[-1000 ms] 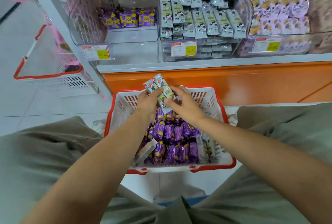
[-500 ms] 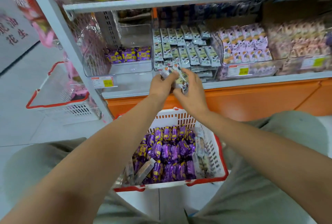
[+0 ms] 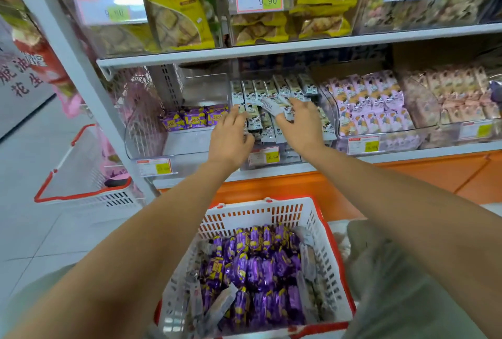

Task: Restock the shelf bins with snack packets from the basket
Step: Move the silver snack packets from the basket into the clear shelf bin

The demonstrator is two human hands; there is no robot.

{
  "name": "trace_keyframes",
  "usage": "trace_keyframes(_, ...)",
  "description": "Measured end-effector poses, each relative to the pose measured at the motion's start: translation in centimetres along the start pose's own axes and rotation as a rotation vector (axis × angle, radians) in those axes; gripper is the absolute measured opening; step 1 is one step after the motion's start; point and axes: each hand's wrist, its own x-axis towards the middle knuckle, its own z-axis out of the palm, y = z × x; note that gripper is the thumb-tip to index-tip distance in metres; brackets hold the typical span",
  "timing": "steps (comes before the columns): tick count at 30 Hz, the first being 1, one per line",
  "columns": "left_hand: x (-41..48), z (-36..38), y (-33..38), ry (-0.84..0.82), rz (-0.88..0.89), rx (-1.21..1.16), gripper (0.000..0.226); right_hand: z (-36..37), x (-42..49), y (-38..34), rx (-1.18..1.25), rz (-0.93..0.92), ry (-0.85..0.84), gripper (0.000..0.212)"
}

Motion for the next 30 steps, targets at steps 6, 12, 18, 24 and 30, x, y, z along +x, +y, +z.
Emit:
trace_keyframes(6, 0.9, 0.5, -0.5, -0.059, 0.033, -0.014, 0.055, 2.6, 1.1, -0.6, -0.089, 0.000, -0.048, 0.057)
trace_keyframes(12, 0.8, 0.6, -1.1, -0.017, 0.098, -0.030, 0.054, 3.3, 0.3, -1.0, -0.206, -0.015, -0.098, 0.062)
trace_keyframes(18, 0.7, 0.6, -0.9, -0.035, 0.077, -0.034, 0.055, 3.2, -0.1, -1.8, -0.261, 0.012, -0.276, 0.066)
trace_keyframes(24, -0.4, 0.0, -0.9, 0.070, 0.111, -0.050, 0.050, 2.1, -1.0, -1.7, -0.167, -0.088, -0.120, 0.063)
trace_keyframes(30, -5.1, -0.3, -1.5, 0.363, 0.199, -0.035, 0.041, 1.6, -5.0, -1.6, 0.155, -0.468, 0.014, 0.039)
